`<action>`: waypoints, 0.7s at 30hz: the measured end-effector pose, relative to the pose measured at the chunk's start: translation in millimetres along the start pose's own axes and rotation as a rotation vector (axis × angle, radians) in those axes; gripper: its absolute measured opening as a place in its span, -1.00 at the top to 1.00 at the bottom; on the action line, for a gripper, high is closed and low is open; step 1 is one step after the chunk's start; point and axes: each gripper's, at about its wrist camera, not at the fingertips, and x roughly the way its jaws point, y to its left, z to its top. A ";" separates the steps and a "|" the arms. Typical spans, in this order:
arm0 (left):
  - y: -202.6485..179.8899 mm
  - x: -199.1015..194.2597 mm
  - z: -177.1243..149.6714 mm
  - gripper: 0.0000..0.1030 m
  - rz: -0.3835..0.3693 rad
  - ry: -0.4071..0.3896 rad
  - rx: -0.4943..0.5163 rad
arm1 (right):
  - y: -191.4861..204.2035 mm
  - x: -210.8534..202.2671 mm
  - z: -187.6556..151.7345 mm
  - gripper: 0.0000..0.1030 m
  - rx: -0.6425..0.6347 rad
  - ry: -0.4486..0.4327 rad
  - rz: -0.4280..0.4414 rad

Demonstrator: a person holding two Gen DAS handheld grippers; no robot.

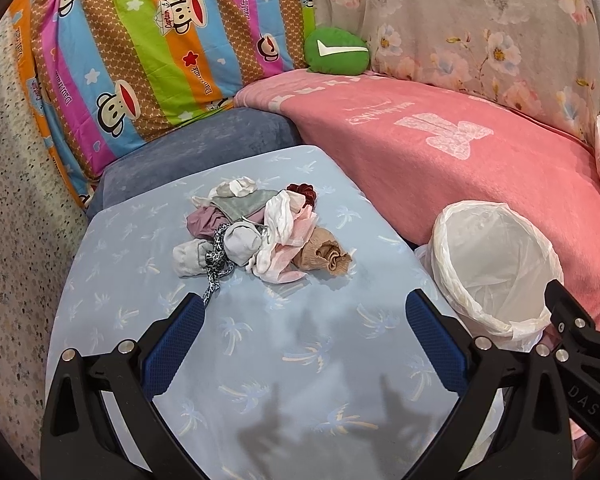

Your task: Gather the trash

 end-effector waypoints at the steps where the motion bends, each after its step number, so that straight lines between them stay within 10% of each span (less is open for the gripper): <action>1: 0.5 0.5 -0.2 -0.87 0.000 -0.001 -0.001 | 0.5 0.5 0.0 -0.90 -0.001 0.000 0.000; 21: 39.2 30.7 -4.6 -0.87 -0.006 0.019 -0.052 | 28.7 18.2 5.6 -0.90 -0.006 0.022 0.049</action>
